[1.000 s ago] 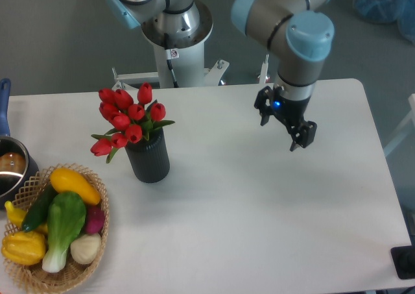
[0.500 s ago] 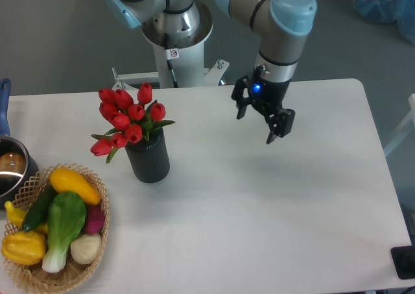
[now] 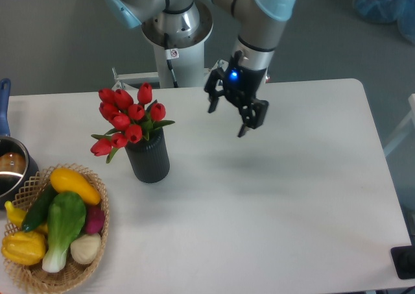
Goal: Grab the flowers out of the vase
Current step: 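Move the open gripper toward the red tulips in the black vase, then lower the gripper onto the tulip stems and close it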
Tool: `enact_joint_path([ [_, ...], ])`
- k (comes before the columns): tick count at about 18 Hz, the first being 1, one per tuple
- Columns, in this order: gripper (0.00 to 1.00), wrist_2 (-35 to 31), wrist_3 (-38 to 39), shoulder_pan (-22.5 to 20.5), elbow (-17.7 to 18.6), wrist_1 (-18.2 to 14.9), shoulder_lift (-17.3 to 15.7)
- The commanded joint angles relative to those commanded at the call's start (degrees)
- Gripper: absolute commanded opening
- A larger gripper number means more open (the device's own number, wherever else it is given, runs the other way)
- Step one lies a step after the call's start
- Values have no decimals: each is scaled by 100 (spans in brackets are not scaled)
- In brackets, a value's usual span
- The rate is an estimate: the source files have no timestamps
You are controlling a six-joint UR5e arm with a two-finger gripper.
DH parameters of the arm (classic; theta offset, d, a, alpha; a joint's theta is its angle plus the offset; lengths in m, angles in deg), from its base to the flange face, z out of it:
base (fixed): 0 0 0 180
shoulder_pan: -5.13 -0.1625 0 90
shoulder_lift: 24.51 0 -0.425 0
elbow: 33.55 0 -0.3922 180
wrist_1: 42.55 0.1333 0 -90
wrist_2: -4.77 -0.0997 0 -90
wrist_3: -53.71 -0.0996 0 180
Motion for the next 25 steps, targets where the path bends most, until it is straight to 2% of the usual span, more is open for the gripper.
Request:
enact_joint_path([
  [4, 100, 80, 114, 298, 0, -18, 17],
  [9, 100, 729, 351, 544, 88, -18, 26],
  [17, 100, 836, 615, 791, 176, -18, 0],
  [20, 90, 888, 624, 791, 176, -26, 0],
  [25, 62, 888, 615, 791, 176, -18, 9],
])
